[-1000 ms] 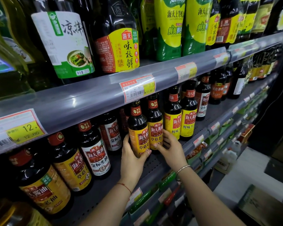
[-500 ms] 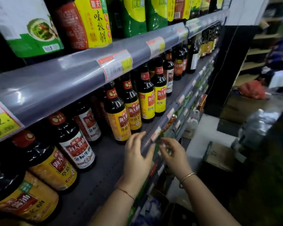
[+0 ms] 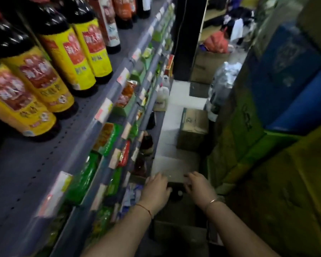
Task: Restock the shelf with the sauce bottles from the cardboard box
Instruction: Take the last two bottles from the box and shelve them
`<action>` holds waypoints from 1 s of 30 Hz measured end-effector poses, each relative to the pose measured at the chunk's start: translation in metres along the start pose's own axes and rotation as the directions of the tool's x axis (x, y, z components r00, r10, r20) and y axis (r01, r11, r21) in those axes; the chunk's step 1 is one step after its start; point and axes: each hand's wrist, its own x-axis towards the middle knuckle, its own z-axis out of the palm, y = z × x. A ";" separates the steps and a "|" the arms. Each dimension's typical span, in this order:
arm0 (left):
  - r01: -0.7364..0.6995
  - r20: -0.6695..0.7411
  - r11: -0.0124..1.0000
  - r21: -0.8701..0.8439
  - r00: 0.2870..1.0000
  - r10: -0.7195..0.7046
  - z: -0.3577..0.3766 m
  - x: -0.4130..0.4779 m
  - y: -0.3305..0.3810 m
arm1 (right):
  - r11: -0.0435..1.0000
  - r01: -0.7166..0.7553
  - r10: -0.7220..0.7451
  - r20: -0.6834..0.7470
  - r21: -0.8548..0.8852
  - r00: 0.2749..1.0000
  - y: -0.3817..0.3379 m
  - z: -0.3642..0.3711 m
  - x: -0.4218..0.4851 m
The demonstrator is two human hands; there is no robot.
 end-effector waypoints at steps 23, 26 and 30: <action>0.315 0.192 0.804 -0.505 0.949 -0.251 0.404 0.202 -0.097 | 0.950 -0.263 0.252 0.083 0.171 0.964 0.238 0.344 0.129; 0.345 0.171 0.624 -0.701 0.931 -0.322 0.442 0.215 -0.103 | 0.908 -0.306 0.307 0.041 0.286 0.951 0.250 0.377 0.141; 0.323 0.145 0.567 -0.758 0.930 -0.337 0.482 0.229 -0.114 | 0.879 -0.303 0.324 0.007 0.367 0.946 0.268 0.406 0.156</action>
